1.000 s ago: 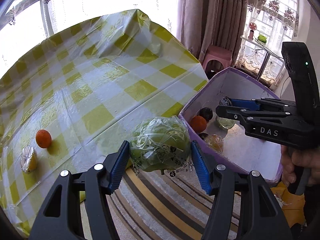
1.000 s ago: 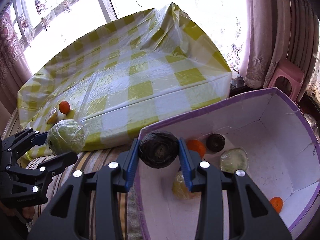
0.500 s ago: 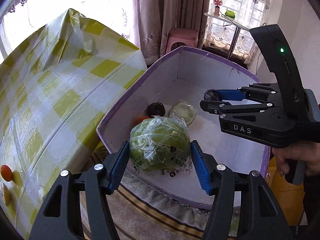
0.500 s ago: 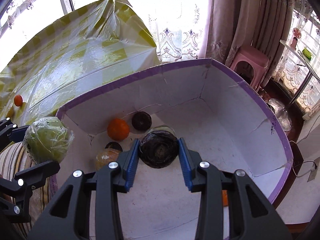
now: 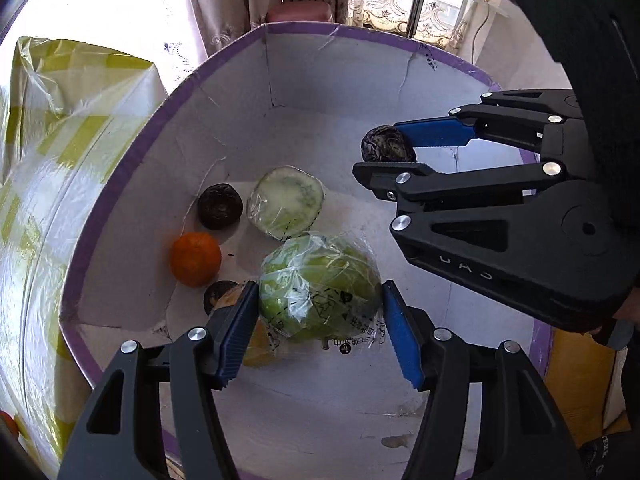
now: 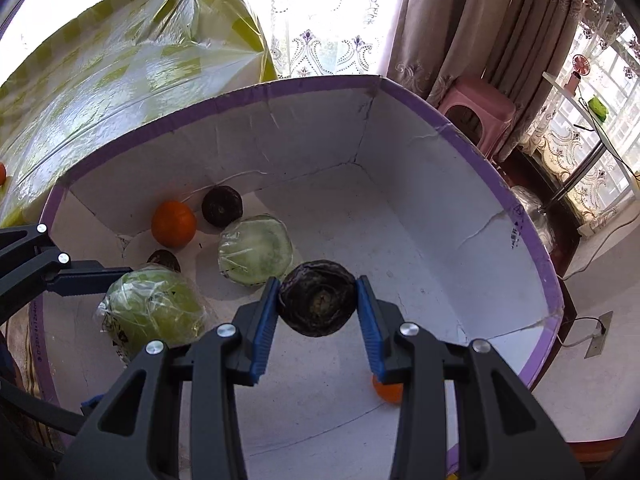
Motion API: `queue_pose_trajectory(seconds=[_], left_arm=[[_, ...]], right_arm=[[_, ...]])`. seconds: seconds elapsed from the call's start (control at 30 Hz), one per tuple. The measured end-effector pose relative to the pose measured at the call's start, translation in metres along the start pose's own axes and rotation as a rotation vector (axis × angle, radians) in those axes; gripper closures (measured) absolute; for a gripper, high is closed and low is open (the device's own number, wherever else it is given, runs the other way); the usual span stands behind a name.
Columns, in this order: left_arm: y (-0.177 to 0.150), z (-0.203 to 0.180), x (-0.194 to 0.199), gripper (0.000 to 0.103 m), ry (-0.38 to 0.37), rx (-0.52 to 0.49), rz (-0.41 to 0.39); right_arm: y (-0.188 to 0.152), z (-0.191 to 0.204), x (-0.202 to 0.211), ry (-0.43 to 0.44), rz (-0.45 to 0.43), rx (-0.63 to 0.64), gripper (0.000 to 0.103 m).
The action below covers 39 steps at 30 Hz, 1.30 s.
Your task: Organize fruits
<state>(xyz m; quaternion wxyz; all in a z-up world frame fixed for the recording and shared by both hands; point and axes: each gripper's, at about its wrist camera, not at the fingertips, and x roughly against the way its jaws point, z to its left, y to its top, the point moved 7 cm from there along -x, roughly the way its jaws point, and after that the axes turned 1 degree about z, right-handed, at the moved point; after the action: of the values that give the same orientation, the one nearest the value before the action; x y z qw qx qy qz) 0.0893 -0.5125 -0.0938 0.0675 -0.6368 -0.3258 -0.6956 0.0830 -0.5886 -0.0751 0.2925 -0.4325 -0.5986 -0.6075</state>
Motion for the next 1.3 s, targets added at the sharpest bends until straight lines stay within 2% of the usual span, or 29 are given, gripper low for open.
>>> queue_pose_trajectory(seconds=[0.37, 0.8, 1.17, 1.3], left_arm=[[0.004, 0.004, -0.012, 0.043, -0.002, -0.009, 0.026], [0.005, 0.006, -0.004, 0.041, 0.008, 0.013, 0.002], [0.006, 0.011, 0.015, 0.037, 0.016, 0.056, -0.065], [0.005, 0.020, 0.029, 0.034, 0.042, 0.073, -0.106]], right_arm=[[-0.005, -0.003, -0.010, -0.010, 0.023, -0.001, 0.063], [-0.004, -0.005, -0.007, -0.015, 0.017, -0.007, 0.048], [0.000, -0.008, 0.002, -0.031, -0.003, -0.005, 0.042], [0.004, -0.007, 0.011, -0.040, -0.026, 0.000, 0.036]])
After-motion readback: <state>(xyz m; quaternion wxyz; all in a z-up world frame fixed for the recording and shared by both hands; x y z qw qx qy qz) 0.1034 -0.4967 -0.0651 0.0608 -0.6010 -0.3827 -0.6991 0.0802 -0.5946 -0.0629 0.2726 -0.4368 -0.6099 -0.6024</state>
